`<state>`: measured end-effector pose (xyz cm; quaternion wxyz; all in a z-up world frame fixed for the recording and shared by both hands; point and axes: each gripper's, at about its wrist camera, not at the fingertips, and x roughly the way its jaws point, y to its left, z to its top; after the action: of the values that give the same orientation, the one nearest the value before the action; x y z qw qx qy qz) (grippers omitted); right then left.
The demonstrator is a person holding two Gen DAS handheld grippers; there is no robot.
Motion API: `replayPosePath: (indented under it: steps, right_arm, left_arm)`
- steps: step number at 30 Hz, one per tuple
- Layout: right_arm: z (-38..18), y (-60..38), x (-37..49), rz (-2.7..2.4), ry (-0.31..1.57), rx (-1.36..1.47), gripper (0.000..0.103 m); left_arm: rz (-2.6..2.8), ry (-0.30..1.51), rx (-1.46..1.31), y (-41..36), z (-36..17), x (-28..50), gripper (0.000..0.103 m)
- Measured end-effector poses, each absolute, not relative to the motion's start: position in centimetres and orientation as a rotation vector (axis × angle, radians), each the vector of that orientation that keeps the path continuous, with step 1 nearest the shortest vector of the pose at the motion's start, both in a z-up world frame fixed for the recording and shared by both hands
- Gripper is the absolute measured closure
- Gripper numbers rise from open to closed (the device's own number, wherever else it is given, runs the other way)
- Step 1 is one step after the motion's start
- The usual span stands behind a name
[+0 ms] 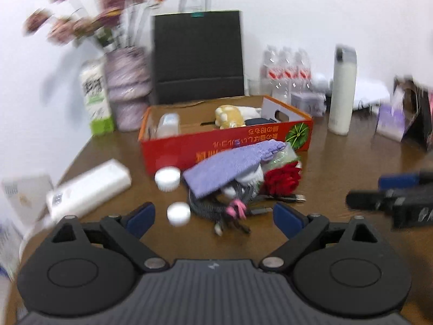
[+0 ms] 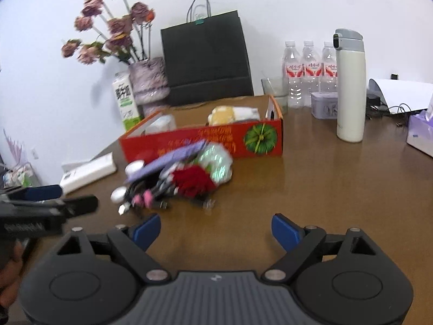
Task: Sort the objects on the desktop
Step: 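Drop the purple cloth with the left tool while the right drops the plastic bag in the box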
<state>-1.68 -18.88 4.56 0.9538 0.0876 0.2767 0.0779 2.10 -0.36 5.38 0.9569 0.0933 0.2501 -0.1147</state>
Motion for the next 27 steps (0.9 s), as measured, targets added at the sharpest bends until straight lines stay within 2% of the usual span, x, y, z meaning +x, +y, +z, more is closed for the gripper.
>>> replayPosePath:
  steps: [6, 7, 8, 9, 10, 18, 20, 22, 23, 25, 27]
  right_arm:
    - [3.8, -18.0, 1.5, 0.188, 0.585, 0.162, 0.019]
    - [3.7, -17.8, 1.8, 0.195, 0.591, 0.160, 0.019]
    - [3.5, -17.7, 2.3, 0.200, 0.598, 0.154, 0.019]
    - [3.3, -17.6, 2.7, 0.204, 0.601, 0.147, 0.019]
    - [3.3, -17.4, 3.0, 0.204, 0.601, 0.139, 0.019]
    - [3.6, -17.1, 10.0, 0.223, 0.620, 0.150, 0.021]
    - [3.1, -17.2, 12.1, 0.200, 0.664, 0.168, 0.033]
    - [2.5, -17.5, 13.3, 0.214, 0.696, 0.205, 0.066]
    - [2.3, -17.7, 13.4, 0.216, 0.705, 0.218, 0.067]
    - [2.7, -18.0, 12.6, 0.198, 0.681, 0.222, 0.078]
    - [3.8, -18.1, 10.9, 0.166, 0.630, 0.198, 0.080]
  left_arm:
    - [-0.292, 0.566, 0.316, -2.4, 3.8, 9.5, 0.025]
    - [-0.309, 0.608, 0.309, -2.5, 3.5, 10.8, 0.037]
    - [-0.326, 0.650, 0.294, -2.5, 3.4, 12.0, 0.061]
    - [-0.336, 0.693, 0.266, -2.3, 3.3, 13.0, 0.078]
    - [-0.356, 0.716, 0.239, -2.0, 3.3, 13.5, 0.100]
    - [-0.366, 0.547, 0.036, 1.7, 9.5, 12.2, 0.101]
    - [-0.338, 0.512, 0.007, 2.6, 11.3, 11.5, 0.101]
    - [-0.299, 0.478, 0.004, 3.5, 12.5, 10.6, 0.101]
    - [-0.282, 0.466, 0.008, 3.9, 12.8, 10.0, 0.101]
    - [-0.244, 0.466, -0.005, 4.7, 13.1, 8.7, 0.101]
    - [-0.215, 0.467, -0.022, 5.1, 12.8, 7.0, 0.101]
